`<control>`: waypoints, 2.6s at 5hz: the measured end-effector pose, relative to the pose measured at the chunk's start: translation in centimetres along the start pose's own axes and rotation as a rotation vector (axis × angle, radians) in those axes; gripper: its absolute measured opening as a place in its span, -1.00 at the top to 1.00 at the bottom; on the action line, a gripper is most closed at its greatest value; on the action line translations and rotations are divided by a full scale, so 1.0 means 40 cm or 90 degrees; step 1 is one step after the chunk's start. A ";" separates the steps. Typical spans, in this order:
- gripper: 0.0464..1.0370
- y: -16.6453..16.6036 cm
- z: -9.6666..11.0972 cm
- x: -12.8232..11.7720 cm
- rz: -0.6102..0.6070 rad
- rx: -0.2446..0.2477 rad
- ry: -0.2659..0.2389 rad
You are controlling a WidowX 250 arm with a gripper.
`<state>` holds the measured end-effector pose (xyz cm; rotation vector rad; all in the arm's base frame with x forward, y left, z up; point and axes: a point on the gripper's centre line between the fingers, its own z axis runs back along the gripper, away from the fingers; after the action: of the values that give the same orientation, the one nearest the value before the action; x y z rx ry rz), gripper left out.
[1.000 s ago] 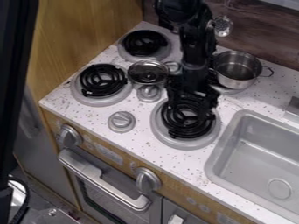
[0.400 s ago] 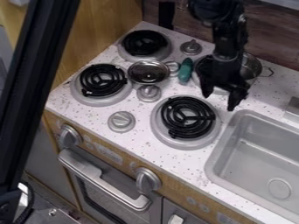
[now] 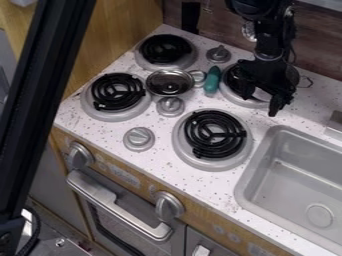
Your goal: Lift up the pot and placed it on the bottom left burner
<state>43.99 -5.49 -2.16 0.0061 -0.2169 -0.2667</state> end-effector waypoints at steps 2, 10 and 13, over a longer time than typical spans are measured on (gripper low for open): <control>-0.92 -0.011 0.012 0.090 -0.034 -0.022 -0.085; 0.87 0.006 -0.099 0.071 -0.021 -0.017 -0.054; 0.96 0.102 0.032 -0.056 0.075 0.054 -0.059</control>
<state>42.68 -0.96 -1.26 0.0653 -0.3196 -0.1403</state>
